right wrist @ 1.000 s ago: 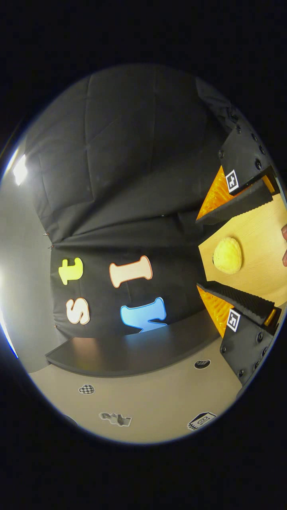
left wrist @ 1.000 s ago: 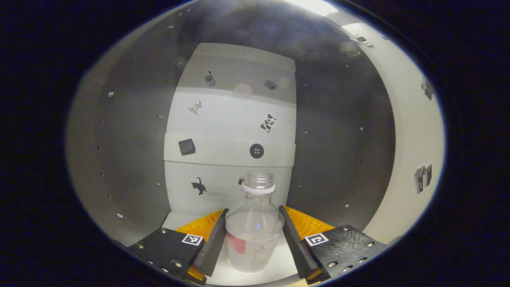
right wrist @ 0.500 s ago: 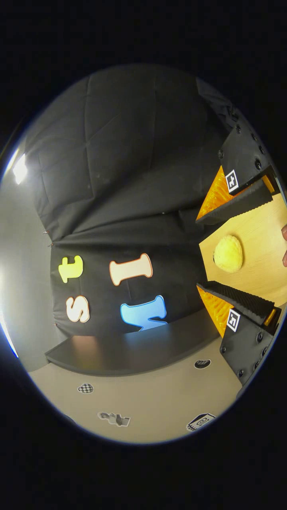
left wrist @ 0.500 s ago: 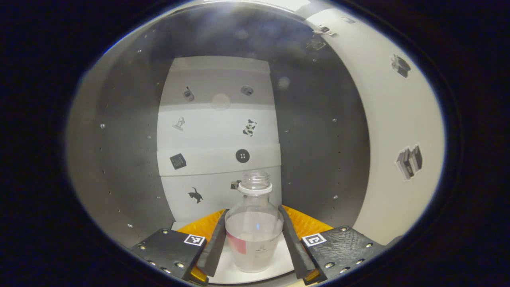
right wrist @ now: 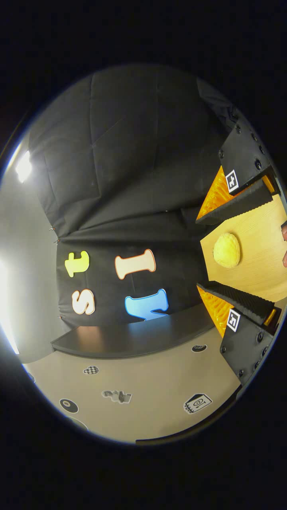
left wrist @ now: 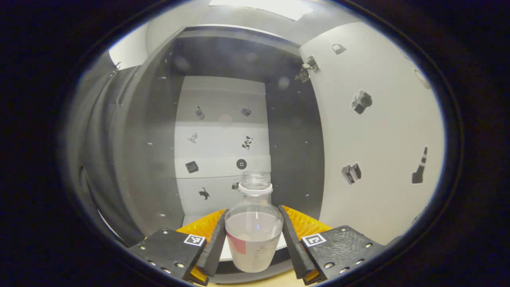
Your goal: Open the cabinet door with the right hand, grasp the bottle in the cabinet with the left hand and place it on the coaster, then close the cabinet door with the right hand.
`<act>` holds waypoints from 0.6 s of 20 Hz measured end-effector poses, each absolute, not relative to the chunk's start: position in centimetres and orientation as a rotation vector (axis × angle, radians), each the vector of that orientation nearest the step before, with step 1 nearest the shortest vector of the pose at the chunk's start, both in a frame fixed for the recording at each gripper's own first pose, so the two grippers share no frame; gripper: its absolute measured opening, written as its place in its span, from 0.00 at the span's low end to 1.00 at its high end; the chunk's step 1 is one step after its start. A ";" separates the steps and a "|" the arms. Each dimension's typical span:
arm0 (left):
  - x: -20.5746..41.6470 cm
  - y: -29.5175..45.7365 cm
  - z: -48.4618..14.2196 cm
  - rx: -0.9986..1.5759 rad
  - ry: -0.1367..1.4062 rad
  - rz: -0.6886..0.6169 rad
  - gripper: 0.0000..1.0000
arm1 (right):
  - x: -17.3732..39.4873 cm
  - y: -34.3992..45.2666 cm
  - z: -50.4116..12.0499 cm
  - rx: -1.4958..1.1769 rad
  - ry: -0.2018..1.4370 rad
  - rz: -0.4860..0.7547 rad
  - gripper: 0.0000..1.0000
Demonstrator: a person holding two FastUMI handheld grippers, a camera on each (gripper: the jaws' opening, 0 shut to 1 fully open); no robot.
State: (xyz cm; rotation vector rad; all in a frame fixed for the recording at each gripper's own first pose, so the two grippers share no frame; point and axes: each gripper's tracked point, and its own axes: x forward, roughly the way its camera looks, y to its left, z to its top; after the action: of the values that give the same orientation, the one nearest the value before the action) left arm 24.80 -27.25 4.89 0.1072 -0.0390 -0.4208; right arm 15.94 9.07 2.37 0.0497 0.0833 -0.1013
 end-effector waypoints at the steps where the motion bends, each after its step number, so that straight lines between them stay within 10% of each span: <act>1: 23.4 -26.1 4.9 0.111 -0.037 -0.407 0.71 | 15.8 9.4 2.4 0.056 0.081 -0.088 0.90; 12: 9.1 -16.0 -3.0 0.128 0.013 -0.243 0.71 | 12.3 11.2 2.3 0.035 0.097 0.011 0.83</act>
State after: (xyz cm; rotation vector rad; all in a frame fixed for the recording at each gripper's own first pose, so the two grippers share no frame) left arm 9.13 -16.01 -3.00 0.1280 0.0131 -0.2435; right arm 12.32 11.17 2.31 0.0355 0.0974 0.0110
